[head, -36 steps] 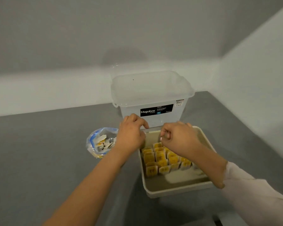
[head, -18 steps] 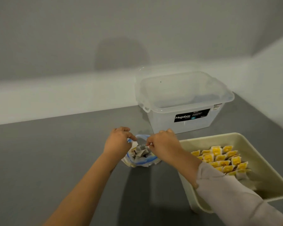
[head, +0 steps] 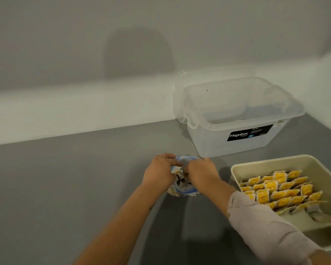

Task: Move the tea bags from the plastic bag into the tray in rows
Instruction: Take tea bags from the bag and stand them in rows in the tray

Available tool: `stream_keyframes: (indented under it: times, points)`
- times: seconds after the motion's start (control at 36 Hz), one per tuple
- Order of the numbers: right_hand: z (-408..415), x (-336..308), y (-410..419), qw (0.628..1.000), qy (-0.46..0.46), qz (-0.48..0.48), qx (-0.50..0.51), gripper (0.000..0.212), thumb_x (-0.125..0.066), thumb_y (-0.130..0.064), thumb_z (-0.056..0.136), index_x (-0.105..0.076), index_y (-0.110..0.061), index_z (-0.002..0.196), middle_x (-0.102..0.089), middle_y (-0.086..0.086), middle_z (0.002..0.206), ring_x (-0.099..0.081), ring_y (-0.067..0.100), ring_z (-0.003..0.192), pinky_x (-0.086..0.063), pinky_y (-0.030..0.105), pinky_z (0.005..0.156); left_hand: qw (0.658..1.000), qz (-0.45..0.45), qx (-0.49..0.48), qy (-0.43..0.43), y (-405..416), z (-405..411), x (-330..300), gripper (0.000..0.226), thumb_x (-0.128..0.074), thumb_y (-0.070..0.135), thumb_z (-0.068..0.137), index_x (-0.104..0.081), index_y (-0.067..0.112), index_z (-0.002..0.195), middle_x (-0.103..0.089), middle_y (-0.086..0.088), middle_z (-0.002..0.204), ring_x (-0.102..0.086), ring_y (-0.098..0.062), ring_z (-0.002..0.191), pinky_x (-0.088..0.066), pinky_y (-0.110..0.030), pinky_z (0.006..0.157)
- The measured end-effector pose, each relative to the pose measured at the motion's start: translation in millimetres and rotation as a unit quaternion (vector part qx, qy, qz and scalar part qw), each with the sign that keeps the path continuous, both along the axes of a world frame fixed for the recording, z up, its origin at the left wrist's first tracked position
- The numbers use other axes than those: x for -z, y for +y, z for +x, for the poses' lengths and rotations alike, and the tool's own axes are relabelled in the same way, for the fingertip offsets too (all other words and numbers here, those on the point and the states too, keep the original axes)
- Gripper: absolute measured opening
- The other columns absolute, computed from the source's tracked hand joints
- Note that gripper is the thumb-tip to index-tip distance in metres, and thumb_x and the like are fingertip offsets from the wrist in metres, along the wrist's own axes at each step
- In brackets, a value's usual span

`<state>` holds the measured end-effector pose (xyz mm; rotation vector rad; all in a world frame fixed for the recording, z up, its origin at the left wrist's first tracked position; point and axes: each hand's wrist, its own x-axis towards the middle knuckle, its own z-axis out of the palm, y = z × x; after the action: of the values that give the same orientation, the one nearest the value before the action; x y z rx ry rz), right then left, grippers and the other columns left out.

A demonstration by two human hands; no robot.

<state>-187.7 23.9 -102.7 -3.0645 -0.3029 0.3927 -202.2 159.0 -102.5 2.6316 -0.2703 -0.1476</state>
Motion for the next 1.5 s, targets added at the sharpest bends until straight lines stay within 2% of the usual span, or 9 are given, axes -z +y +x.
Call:
stream_keyframes:
  times: [0.22,0.44,0.64,0.75,0.86,1.03,1.25,1.33,1.5]
  points:
    - [-4,-11,-29,0.970,-0.026,0.226,0.090,0.010,-0.060,-0.021,0.092,-0.068,-0.023,0.088,-0.053,-0.003,0.090,-0.060,0.021,0.089,-0.044,0.026,0.075,1.000,-0.012,0.002,0.003,3,5,0,0.043,-0.069,0.014,0.080,-0.063,0.030,0.119,-0.046,0.009,0.137,-0.046,-0.012,0.121,-0.042,-0.027,0.100]
    - [-2,-23,-33,0.900,-0.010,0.411,0.145,0.008,-0.062,-0.021,0.091,-0.059,-0.022,0.084,-0.063,-0.004,0.079,-0.056,0.010,0.070,-0.042,0.024,0.065,1.000,-0.017,-0.011,-0.006,-11,10,-7,0.047,-0.058,0.051,0.085,-0.060,0.025,0.124,-0.049,0.005,0.136,-0.042,-0.016,0.123,-0.033,-0.029,0.101]
    - [-3,-29,-25,0.826,-0.003,0.527,0.199,0.003,-0.062,-0.016,0.091,-0.062,-0.013,0.089,-0.059,-0.005,0.069,-0.047,0.005,0.051,-0.040,0.014,0.045,0.987,-0.147,-0.057,-0.025,-9,13,-14,0.031,-0.057,0.041,0.090,-0.069,0.016,0.077,-0.063,0.004,0.105,-0.055,-0.011,0.093,-0.035,-0.019,0.079]
    - [-3,-17,-20,0.862,-0.016,0.465,0.201,0.003,-0.062,-0.018,0.091,-0.065,-0.019,0.089,-0.067,0.000,0.084,-0.059,0.012,0.069,-0.047,0.021,0.062,0.983,-0.158,-0.095,-0.024,-1,14,-15,0.034,-0.054,0.039,0.093,-0.064,0.013,0.075,-0.062,0.001,0.090,-0.054,-0.013,0.078,-0.036,-0.014,0.061]
    - [-6,-6,-9,0.970,0.017,0.189,0.153,0.020,-0.053,-0.025,0.095,-0.065,-0.020,0.110,-0.066,0.004,0.103,-0.061,0.020,0.089,-0.048,0.026,0.080,0.985,-0.136,-0.107,-0.008,5,12,-13,0.032,-0.051,0.041,0.094,-0.062,0.013,0.081,-0.064,-0.005,0.080,-0.055,-0.016,0.069,-0.042,-0.023,0.063]
    - [5,-6,7,0.974,0.158,0.044,0.157,0.029,-0.049,-0.021,0.098,-0.053,-0.014,0.126,-0.057,0.005,0.127,-0.054,0.020,0.116,-0.044,0.028,0.098,0.990,-0.095,-0.104,0.015,6,6,-9,0.033,-0.047,0.046,0.094,-0.061,0.016,0.091,-0.066,-0.002,0.084,-0.061,-0.022,0.083,-0.045,-0.042,0.091]
    - [10,-4,11,0.964,0.241,-0.017,0.113,0.030,-0.042,-0.023,0.101,-0.050,-0.012,0.128,-0.053,0.001,0.113,-0.042,0.011,0.096,-0.036,0.021,0.102,0.990,-0.105,-0.088,0.024,7,3,-9,0.031,-0.049,0.043,0.094,-0.056,0.014,0.084,-0.060,-0.002,0.075,-0.055,-0.017,0.070,-0.044,-0.028,0.067]
    - [8,-5,11,0.968,0.221,-0.036,0.113,0.028,-0.045,-0.022,0.100,-0.052,-0.013,0.126,-0.056,0.003,0.128,-0.045,0.012,0.096,-0.038,0.021,0.098,0.988,-0.121,-0.091,0.021,7,3,-9,0.032,-0.050,0.042,0.094,-0.061,0.012,0.091,-0.066,-0.006,0.082,-0.061,-0.020,0.076,-0.048,-0.030,0.070]
    - [6,-7,8,0.976,0.187,0.028,0.111,0.029,-0.048,-0.025,0.099,-0.053,-0.012,0.124,-0.057,0.006,0.120,-0.054,0.015,0.109,-0.041,0.025,0.096,0.987,-0.125,-0.098,0.018,6,3,-10,0.032,-0.050,0.041,0.094,-0.062,0.012,0.092,-0.067,-0.007,0.084,-0.063,-0.022,0.080,-0.050,-0.033,0.073]
